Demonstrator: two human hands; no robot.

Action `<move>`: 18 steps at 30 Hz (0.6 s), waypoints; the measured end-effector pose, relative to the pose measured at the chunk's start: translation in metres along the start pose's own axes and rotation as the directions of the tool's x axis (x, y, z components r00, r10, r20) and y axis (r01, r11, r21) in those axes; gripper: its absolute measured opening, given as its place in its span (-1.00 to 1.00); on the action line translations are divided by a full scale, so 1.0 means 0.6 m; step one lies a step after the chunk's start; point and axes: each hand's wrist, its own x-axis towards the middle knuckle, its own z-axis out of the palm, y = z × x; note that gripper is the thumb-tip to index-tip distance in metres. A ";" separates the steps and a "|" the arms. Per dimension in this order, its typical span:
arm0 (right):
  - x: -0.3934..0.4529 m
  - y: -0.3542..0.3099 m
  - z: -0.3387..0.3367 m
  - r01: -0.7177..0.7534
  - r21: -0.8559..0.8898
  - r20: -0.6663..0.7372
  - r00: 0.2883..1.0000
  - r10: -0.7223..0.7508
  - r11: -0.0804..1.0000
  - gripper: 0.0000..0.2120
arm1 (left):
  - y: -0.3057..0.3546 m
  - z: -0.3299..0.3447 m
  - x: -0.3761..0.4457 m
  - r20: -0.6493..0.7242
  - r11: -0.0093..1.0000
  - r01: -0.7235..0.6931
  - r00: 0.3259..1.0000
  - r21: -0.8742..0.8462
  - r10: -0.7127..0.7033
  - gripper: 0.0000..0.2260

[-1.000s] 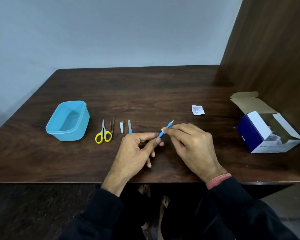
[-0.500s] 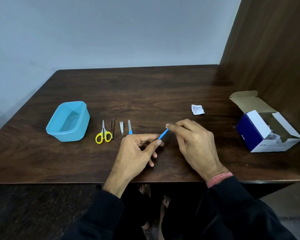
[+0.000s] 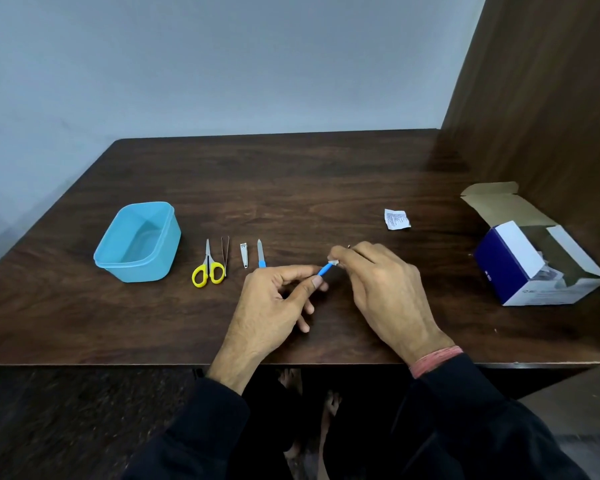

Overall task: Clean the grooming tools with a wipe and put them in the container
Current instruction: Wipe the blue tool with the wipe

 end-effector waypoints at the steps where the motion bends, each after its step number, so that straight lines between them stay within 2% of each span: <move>1: -0.002 0.002 -0.001 0.024 0.019 -0.001 1.000 -0.024 1.000 -0.66 | 0.000 0.000 -0.001 0.002 1.000 -0.002 1.000 -0.004 0.002 -0.84; 5: -0.008 0.000 -0.004 0.128 0.070 -0.059 0.991 -0.124 0.989 -0.67 | 0.003 -0.001 -0.002 0.007 0.999 -0.012 1.000 -0.050 0.013 -0.83; 11: -0.003 0.006 -0.005 0.013 0.056 -0.160 0.987 -0.004 0.998 -0.75 | 0.006 0.000 -0.002 -0.003 0.995 0.012 1.000 -0.096 -0.013 -0.85; 18: -0.007 0.009 -0.002 0.120 0.067 -0.172 0.979 -0.107 0.990 -0.80 | 0.008 -0.001 -0.004 0.026 0.994 0.020 1.000 -0.105 -0.017 -0.84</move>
